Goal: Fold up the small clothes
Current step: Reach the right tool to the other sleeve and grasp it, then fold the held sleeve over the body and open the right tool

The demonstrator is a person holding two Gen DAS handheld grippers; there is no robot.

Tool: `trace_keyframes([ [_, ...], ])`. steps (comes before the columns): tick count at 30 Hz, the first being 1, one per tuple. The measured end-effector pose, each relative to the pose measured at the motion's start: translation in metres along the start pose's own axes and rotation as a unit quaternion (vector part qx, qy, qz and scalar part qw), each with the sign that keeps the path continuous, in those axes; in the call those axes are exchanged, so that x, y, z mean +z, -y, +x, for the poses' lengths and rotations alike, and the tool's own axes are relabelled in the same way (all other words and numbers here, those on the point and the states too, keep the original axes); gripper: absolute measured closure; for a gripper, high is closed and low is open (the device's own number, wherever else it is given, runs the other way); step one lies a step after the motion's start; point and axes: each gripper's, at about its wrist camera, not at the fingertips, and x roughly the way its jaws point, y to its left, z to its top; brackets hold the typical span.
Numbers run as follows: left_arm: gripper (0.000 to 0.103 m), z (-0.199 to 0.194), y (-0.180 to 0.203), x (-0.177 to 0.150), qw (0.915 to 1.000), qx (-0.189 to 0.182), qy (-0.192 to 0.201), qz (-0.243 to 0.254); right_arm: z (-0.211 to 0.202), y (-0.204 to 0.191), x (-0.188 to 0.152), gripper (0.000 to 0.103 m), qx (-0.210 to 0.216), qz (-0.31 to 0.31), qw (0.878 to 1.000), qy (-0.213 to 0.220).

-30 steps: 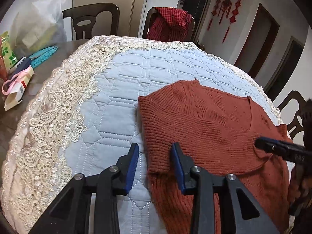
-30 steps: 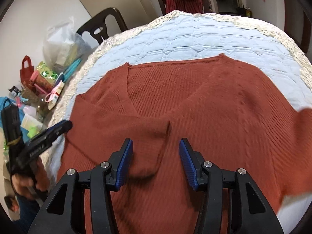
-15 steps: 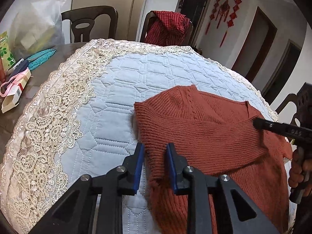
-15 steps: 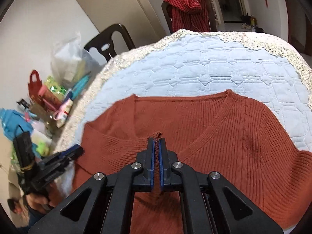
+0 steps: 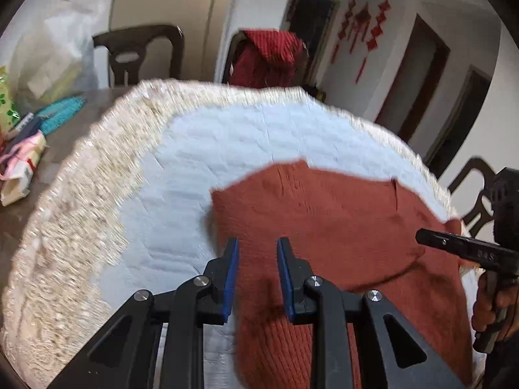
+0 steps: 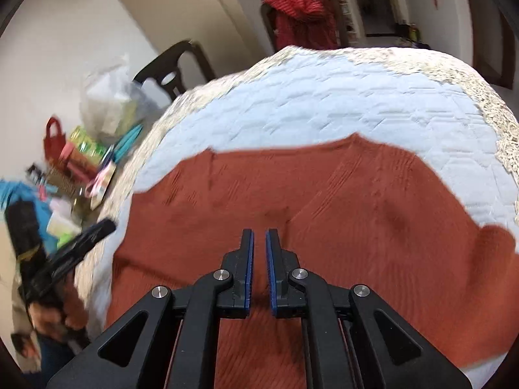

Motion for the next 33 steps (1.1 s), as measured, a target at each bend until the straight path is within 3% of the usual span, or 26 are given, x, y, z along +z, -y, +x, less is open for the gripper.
trace_keyframes([
  [3, 0.076, 0.012, -0.003, -0.015, 0.9995, 0.018, -0.021, 0.012, 0.015, -0.005, -0.017, 0.096, -0.022, -0.031, 0.998, -0.041],
  [13, 0.077, -0.013, -0.009, -0.021, 0.9991, 0.041, -0.005, 0.007, -0.013, 0.009, -0.036, 0.095, -0.025, -0.017, 0.999, -0.027],
  [17, 0.077, -0.034, -0.005, -0.03, 0.9995, 0.031, 0.0, -0.001, -0.046, 0.024, -0.053, 0.073, -0.028, -0.004, 1.0, 0.002],
  [21, 0.076, -0.057, 0.012, -0.041, 0.9999, 0.0, 0.014, 0.005, -0.082, 0.055, -0.071, 0.063, -0.044, 0.037, 0.998, 0.037],
  [25, 0.062, -0.063, 0.033, -0.05, 0.9996, -0.019, 0.014, 0.015, -0.111, 0.09, -0.083, 0.062, -0.08, 0.096, 0.99, 0.072],
  [27, 0.059, -0.06, 0.044, -0.053, 0.9993, -0.022, 0.01, 0.029, -0.119, 0.109, -0.091, 0.06, -0.09, 0.136, 0.983, 0.082],
  [33, 0.058, -0.047, 0.064, -0.058, 0.9979, -0.031, -0.004, 0.056, -0.124, 0.147, -0.104, 0.059, -0.075, 0.223, 0.967, 0.099],
])
